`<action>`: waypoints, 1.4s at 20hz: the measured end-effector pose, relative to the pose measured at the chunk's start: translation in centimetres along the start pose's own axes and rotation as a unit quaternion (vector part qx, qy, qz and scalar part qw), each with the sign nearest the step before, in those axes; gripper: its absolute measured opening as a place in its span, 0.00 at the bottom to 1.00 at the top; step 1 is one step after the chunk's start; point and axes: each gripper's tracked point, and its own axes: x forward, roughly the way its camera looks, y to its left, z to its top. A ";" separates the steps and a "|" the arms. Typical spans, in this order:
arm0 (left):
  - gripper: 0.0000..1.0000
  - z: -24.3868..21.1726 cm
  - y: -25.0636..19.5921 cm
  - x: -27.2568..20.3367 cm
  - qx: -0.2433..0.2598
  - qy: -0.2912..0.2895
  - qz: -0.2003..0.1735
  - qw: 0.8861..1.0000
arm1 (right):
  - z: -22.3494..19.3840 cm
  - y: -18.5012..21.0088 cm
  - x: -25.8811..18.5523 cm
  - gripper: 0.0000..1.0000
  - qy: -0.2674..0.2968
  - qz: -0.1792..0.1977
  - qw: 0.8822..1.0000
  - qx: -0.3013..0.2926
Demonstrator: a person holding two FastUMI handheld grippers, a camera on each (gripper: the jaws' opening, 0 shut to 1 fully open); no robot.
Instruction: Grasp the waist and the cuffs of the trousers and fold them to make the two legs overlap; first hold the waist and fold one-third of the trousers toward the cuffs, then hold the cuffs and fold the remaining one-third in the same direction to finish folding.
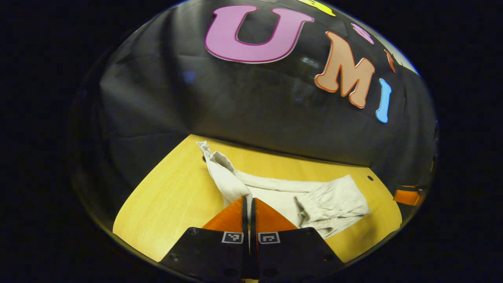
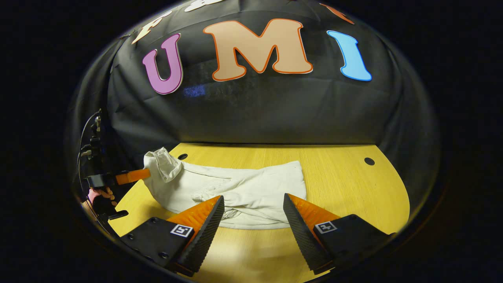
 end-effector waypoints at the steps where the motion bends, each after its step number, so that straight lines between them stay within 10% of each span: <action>1: 0.00 0.7 -1.6 0.1 0.003 -0.003 -0.009 1.000 | 0.1 -0.4 -0.5 0.93 -0.002 0.002 1.000 0.001; 13: 0.00 5.5 -21.4 1.8 0.057 -0.042 -0.109 0.992 | 0.1 -7.4 -7.0 0.92 -0.006 0.022 1.000 -0.011; 28: 0.06 -9.4 -30.0 5.8 0.123 0.084 -0.155 0.977 | -0.4 -10.3 -9.9 0.96 -0.002 0.024 1.000 -0.017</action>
